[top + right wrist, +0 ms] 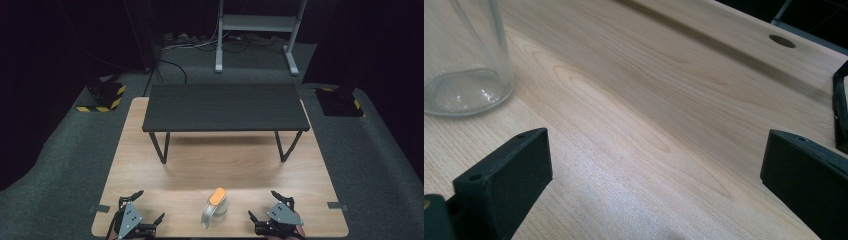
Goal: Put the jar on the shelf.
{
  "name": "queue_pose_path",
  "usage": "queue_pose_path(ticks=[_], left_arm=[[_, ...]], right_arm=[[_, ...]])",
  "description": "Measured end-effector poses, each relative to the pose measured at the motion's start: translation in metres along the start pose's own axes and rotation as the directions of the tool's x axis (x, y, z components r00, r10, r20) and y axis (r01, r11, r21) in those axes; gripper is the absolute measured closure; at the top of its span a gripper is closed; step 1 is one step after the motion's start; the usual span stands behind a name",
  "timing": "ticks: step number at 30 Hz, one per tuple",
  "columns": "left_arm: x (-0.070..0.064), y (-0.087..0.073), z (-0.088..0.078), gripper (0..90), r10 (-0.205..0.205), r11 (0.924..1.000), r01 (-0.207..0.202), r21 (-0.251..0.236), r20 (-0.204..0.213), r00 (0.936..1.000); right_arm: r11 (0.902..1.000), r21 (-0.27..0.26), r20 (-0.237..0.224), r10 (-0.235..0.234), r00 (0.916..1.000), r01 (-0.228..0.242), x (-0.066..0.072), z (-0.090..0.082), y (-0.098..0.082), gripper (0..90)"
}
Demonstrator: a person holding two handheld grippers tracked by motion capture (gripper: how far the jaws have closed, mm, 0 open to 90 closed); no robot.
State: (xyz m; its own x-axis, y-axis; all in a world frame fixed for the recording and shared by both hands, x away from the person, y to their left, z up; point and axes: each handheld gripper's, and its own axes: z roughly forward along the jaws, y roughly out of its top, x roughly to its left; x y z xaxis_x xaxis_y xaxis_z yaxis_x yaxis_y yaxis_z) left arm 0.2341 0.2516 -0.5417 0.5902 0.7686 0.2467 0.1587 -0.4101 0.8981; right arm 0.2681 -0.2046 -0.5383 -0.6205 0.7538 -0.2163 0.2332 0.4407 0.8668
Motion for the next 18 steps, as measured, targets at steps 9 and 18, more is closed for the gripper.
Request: queue_pose_path(ticks=[9, 18], left_arm=[[-0.0004, 0.0003, 0.0005, 0.7, 0.002, 1.0, -0.002, 0.01, -0.004, 1.0], [0.0003, 0.0005, 0.001, 0.6, -0.002, 0.9999, 0.002, 0.013, 0.002, 1.0]], right_arm=[[0.9999, -0.004, 0.0, 0.01, 1.0, -0.01, -0.001, -0.0007, -0.0004, 0.0], [0.9989, 0.025, -0.01, 0.039, 0.9992, -0.039, -0.0017, -0.0005, -0.0057, 0.0]])
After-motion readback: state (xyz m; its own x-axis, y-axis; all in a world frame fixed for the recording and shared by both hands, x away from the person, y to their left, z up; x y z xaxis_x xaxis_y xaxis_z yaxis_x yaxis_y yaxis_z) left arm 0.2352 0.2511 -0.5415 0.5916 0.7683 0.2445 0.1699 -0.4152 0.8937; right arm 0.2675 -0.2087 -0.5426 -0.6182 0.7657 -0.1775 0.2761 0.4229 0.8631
